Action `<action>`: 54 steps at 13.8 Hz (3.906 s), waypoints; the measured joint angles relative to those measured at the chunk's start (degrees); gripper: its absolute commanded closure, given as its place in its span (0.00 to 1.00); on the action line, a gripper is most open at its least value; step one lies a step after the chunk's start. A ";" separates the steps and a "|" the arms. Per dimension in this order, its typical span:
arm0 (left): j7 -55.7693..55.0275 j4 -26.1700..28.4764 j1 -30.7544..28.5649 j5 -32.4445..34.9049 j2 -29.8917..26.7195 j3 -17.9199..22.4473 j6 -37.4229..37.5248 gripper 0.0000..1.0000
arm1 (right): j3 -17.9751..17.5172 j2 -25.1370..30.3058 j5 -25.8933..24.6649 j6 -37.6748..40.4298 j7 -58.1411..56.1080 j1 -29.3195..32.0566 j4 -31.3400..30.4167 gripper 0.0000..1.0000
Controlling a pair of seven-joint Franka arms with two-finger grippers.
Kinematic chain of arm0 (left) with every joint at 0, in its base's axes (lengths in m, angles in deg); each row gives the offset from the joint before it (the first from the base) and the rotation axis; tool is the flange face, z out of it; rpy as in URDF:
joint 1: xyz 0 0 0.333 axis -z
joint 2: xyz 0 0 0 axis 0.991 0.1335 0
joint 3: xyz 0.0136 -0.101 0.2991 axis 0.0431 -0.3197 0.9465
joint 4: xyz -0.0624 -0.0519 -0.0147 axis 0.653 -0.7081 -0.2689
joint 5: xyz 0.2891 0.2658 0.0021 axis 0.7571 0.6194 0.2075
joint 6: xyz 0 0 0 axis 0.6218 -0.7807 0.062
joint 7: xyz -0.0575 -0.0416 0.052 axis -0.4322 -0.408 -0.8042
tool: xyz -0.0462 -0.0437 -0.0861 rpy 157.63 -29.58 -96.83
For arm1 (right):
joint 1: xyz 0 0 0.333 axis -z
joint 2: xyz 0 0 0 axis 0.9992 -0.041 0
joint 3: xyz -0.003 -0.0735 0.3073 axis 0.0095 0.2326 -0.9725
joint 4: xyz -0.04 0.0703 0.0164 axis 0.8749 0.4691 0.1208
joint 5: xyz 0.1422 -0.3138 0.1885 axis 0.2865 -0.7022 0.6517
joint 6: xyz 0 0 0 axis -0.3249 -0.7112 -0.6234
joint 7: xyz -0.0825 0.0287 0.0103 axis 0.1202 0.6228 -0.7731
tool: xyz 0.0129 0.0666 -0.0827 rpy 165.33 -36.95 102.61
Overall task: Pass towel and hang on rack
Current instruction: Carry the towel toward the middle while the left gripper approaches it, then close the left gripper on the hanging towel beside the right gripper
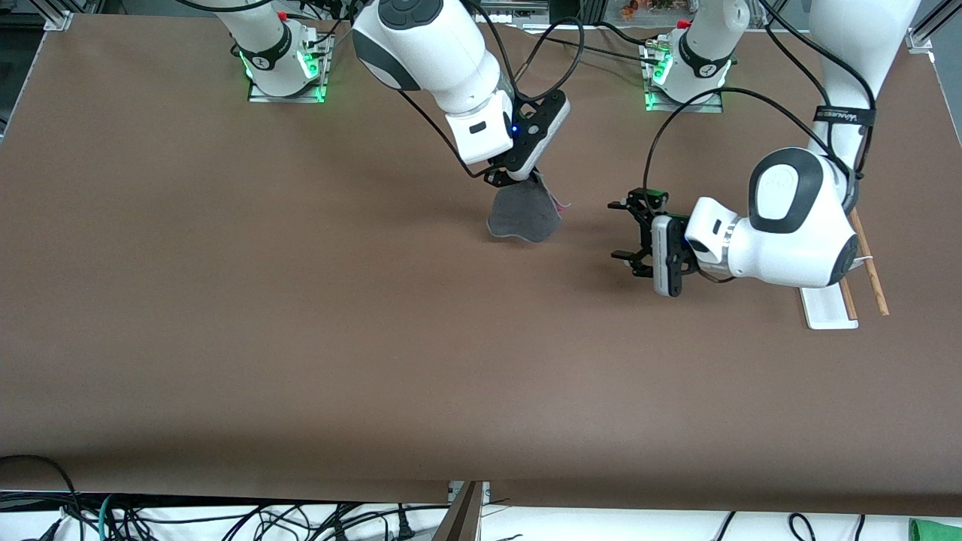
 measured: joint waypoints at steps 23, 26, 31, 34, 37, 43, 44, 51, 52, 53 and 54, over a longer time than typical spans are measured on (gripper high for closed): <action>10.27 5.52 1.63 -5.84 -0.54 -2.41 0.67 0.12 | -0.04 -0.78 0.00 -3.75 -0.01 -1.08 0.00 1.00; 10.86 6.04 0.96 -5.84 -0.58 -2.35 2.73 0.13 | -0.04 -0.79 0.00 -3.88 -0.01 -1.08 0.00 1.00; 11.02 10.55 0.91 -5.84 -4.45 -2.57 3.34 0.20 | 0.06 -0.80 0.00 -3.97 -0.01 -0.59 0.00 1.00; 11.04 12.08 1.37 -5.84 -5.89 -2.76 0.97 0.22 | 0.07 -0.81 0.00 -4.14 -0.03 0.48 0.00 1.00; 11.04 12.76 2.48 -6.57 -5.62 -2.96 -2.96 0.22 | 0.07 -0.83 0.00 -4.25 -0.03 0.51 0.00 1.00; 11.39 12.33 3.01 -11.83 -4.35 -3.09 -6.87 0.57 | 0.07 -1.09 0.00 -4.33 -0.03 0.51 0.00 1.00; 11.41 12.22 3.12 -12.64 -4.31 -3.21 -7.03 0.95 | 0.07 -1.20 0.00 -4.41 -0.03 0.51 0.00 1.00; 14.56 12.16 3.40 -13.16 -4.06 -3.61 -7.85 1.00 | 0.07 -1.36 0.00 -4.63 -0.03 0.51 0.00 1.00; 14.73 12.16 3.39 -13.16 -4.04 -3.61 -7.86 1.00 | 0.07 -1.36 0.00 -4.64 -0.03 0.51 0.00 1.00; 14.87 12.16 3.36 -13.16 -4.04 -3.61 -7.86 1.00 | 0.07 -1.36 0.00 -4.64 -0.03 0.51 0.00 1.00; 14.97 12.15 3.30 -13.16 -4.04 -3.61 -7.87 1.00 | 0.07 -1.37 0.00 -4.64 -0.03 0.51 0.00 1.00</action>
